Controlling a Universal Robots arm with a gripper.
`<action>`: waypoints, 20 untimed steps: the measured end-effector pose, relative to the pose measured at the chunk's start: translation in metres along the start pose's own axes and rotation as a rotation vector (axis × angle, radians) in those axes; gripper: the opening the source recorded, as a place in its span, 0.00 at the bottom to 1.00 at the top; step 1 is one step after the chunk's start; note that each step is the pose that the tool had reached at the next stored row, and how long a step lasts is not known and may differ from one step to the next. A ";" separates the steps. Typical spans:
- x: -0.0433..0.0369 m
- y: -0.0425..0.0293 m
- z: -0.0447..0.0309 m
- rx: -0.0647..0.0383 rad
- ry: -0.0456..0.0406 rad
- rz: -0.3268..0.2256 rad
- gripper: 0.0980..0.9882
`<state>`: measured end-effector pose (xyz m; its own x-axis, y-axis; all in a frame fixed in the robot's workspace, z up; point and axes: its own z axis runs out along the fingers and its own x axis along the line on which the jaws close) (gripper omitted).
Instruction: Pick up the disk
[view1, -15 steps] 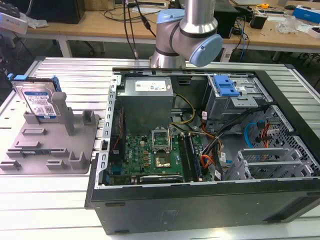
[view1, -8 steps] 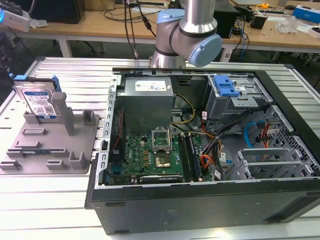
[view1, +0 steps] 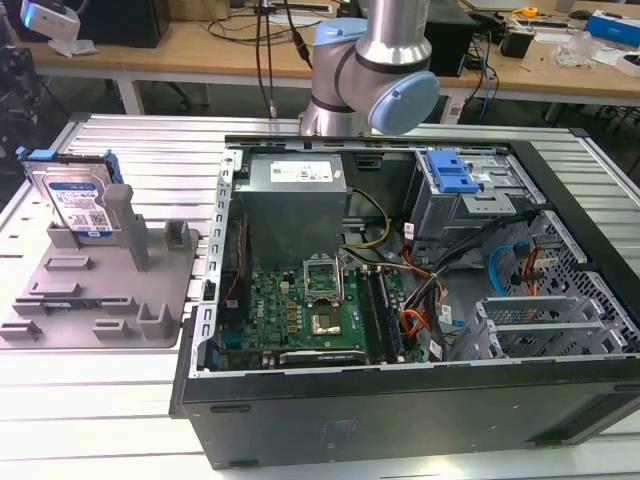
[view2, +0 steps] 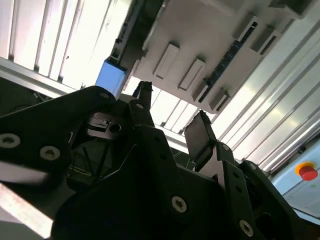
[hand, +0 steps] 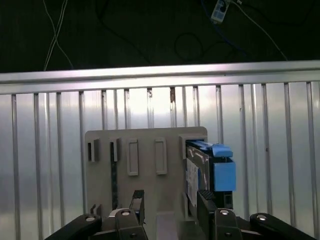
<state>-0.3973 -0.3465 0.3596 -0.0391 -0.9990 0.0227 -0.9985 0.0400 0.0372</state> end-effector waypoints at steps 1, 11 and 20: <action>-0.0044 0.0003 -0.0001 0.000 0.0003 0.000 0.50; -0.0419 0.0074 0.0030 0.003 0.0030 -0.013 0.50; -0.0417 0.0125 0.0056 0.004 0.0044 -0.023 0.50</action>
<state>-0.4084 -0.3044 0.3535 -0.0160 -0.9995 0.0262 -0.9993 0.0169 0.0341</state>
